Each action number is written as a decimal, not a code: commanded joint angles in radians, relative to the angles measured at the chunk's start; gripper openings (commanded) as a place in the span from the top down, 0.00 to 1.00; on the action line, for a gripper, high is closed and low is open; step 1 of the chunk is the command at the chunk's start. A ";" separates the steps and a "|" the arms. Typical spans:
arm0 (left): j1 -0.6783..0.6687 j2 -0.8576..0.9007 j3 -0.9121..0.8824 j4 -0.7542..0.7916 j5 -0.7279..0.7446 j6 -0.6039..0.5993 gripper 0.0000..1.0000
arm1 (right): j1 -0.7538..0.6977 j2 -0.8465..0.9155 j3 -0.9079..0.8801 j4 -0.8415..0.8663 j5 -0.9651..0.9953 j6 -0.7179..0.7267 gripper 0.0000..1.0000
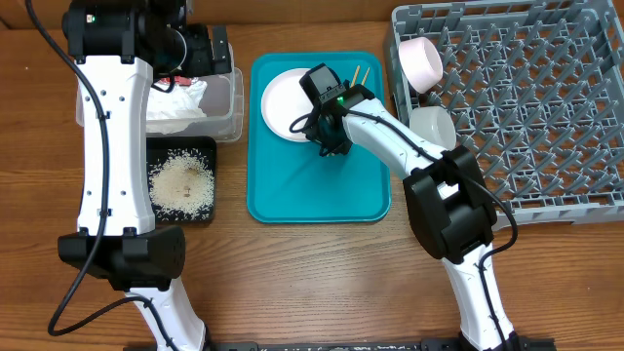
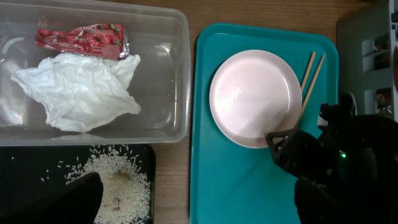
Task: Sort waste into correct bins and load items into the dishwasher
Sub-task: 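Grasp the white plate edge with the right gripper, then lift the white plate and stand it upright in the dish rack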
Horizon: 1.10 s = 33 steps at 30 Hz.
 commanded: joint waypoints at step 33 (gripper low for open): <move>-0.007 0.011 0.008 0.001 -0.006 -0.014 0.00 | -0.241 -0.405 0.399 -0.326 0.461 -0.646 0.96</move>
